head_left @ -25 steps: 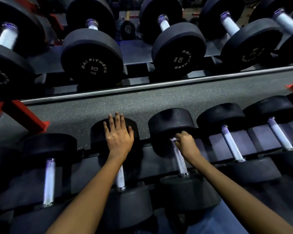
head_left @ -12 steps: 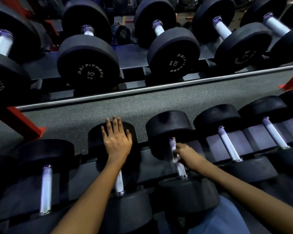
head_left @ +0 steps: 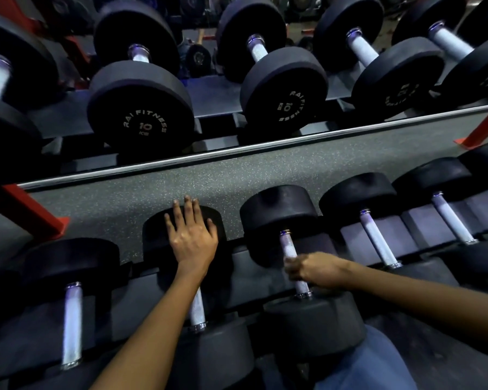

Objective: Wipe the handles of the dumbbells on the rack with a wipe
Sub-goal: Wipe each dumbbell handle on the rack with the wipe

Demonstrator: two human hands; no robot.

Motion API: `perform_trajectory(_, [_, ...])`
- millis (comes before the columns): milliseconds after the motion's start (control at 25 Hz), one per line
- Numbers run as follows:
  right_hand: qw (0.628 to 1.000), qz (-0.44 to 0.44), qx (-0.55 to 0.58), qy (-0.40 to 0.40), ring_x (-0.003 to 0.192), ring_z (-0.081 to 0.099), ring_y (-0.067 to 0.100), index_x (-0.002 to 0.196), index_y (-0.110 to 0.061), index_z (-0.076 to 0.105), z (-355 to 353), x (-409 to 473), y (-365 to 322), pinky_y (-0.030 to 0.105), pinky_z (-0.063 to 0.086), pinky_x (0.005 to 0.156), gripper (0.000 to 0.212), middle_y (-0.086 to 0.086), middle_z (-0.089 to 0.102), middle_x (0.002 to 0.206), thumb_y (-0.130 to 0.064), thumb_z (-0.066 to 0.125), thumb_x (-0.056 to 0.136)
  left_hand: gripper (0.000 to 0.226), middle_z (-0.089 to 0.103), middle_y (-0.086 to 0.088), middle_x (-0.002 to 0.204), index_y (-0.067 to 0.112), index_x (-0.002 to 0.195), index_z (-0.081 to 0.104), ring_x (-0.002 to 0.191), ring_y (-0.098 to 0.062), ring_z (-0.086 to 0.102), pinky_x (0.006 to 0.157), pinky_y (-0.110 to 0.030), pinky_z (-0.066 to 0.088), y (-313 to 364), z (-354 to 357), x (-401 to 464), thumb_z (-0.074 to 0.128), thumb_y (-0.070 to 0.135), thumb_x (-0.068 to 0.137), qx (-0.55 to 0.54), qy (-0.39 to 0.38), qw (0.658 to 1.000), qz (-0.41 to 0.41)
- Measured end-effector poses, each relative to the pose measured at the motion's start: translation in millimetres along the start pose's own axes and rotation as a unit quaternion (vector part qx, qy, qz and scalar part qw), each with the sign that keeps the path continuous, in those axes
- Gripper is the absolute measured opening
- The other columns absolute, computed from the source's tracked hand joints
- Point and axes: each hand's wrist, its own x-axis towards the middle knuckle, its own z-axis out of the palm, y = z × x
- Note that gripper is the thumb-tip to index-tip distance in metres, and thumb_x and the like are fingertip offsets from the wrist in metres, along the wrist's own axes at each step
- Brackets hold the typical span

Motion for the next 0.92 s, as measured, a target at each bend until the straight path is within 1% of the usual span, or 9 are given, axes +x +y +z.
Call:
perform_trajectory(80, [0.996, -0.06, -0.023, -0.063, 0.108, 0.06, 0.025, 0.105, -0.012, 0.063, -5, 4, 4, 0.039, 0.054, 0.079, 0.037, 0.004, 0.06, 0.118, -0.017, 0.03, 0.09, 0.064, 0.046, -0.017, 0.145, -0.001, 0.137, 0.048, 0.139, -0.039, 0.035, 0.111, -0.057, 0.023, 0, 1, 0, 0.031, 0.034, 0.087, 0.002, 0.002, 1.0, 0.001])
perform_trajectory(200, [0.999, 0.02, 0.023, 0.015, 0.091, 0.068, 0.019, 0.089, -0.014, 0.071, -20, 13, 35, 0.027, 0.055, 0.077, 0.035, 0.001, 0.069, 0.097, -0.017, 0.036, 0.084, 0.064, 0.043, -0.016, 0.148, -0.001, 0.14, 0.046, 0.141, -0.038, 0.03, 0.113, -0.055, 0.019, -3, 3, -1, 0.033, 0.034, 0.088, 0.004, -0.006, 1.0, 0.003])
perform_trajectory(280, [0.998, 0.054, 0.028, 0.023, 0.097, 0.065, 0.022, 0.095, -0.011, 0.069, -9, 13, 25, 0.029, 0.052, 0.085, 0.029, 0.004, 0.065, 0.102, -0.014, 0.042, 0.086, 0.063, 0.043, -0.017, 0.148, -0.001, 0.14, 0.046, 0.141, -0.038, 0.031, 0.113, -0.056, 0.019, -1, 3, -1, 0.036, 0.034, 0.088, 0.005, -0.008, 1.0, 0.0])
perform_trajectory(400, [0.979, -0.05, -0.001, -0.195, 0.103, 0.062, 0.027, 0.099, -0.01, 0.064, 2, 14, -4, 0.04, 0.054, 0.081, 0.021, 0.006, 0.061, 0.109, -0.007, 0.048, 0.085, 0.061, 0.044, -0.017, 0.147, -0.002, 0.138, 0.047, 0.14, -0.039, 0.032, 0.112, -0.057, 0.022, 0, 2, -1, 0.038, 0.032, 0.089, 0.008, -0.004, 1.0, -0.003])
perform_trajectory(440, [0.98, -0.023, -0.011, -0.199, 0.097, 0.065, 0.028, 0.094, -0.009, 0.064, -10, 16, 3, 0.039, 0.054, 0.075, 0.02, 0.007, 0.064, 0.104, -0.004, 0.048, 0.083, 0.06, 0.042, -0.016, 0.148, -0.001, 0.14, 0.045, 0.141, -0.038, 0.03, 0.113, -0.056, 0.02, 0, 1, -1, 0.039, 0.032, 0.09, 0.01, -0.011, 1.0, -0.004])
perform_trajectory(520, [0.997, 0.007, -0.025, -0.072, 0.077, 0.068, 0.022, 0.074, -0.012, 0.069, -24, 31, 29, 0.029, 0.052, 0.063, 0.026, 0.003, 0.069, 0.081, -0.006, 0.044, 0.077, 0.058, 0.039, -0.015, 0.151, 0.0, 0.142, 0.043, 0.143, -0.037, 0.026, 0.115, -0.055, 0.017, 0, 0, -2, 0.039, 0.032, 0.093, 0.015, -0.021, 1.0, -0.005])
perform_trajectory(600, [0.996, 0.034, -0.081, -0.03, 0.059, 0.066, 0.015, 0.057, -0.018, 0.067, -43, 44, 20, 0.02, 0.046, 0.051, 0.029, -0.004, 0.065, 0.062, -0.011, 0.042, 0.069, 0.06, 0.04, -0.014, 0.15, 0.001, 0.141, 0.044, 0.143, -0.036, 0.027, 0.115, -0.054, 0.018, 0, -1, -2, 0.036, 0.034, 0.092, 0.02, -0.019, 1.0, -0.008])
perform_trajectory(760, [0.967, 0.002, -0.11, -0.229, 0.101, 0.063, 0.034, 0.108, -0.003, 0.065, -43, 52, -22, 0.037, 0.048, 0.082, 0.027, 0.018, 0.065, 0.111, -0.01, 0.046, 0.091, 0.062, 0.04, -0.014, 0.15, 0.002, 0.141, 0.045, 0.143, -0.036, 0.028, 0.115, -0.053, 0.018, 2, -2, -1, 0.034, 0.036, 0.09, 0.025, -0.025, 0.999, -0.012])
perform_trajectory(920, [0.982, 0.129, -0.105, -0.093, 0.105, 0.059, 0.03, 0.111, -0.007, 0.064, -43, 59, -6, 0.034, 0.041, 0.087, 0.032, 0.012, 0.065, 0.114, -0.008, 0.038, 0.093, 0.061, 0.041, -0.014, 0.15, 0.003, 0.14, 0.047, 0.142, -0.035, 0.029, 0.115, -0.053, 0.019, 0, -1, -1, 0.034, 0.036, 0.09, 0.032, -0.027, 0.999, -0.01])
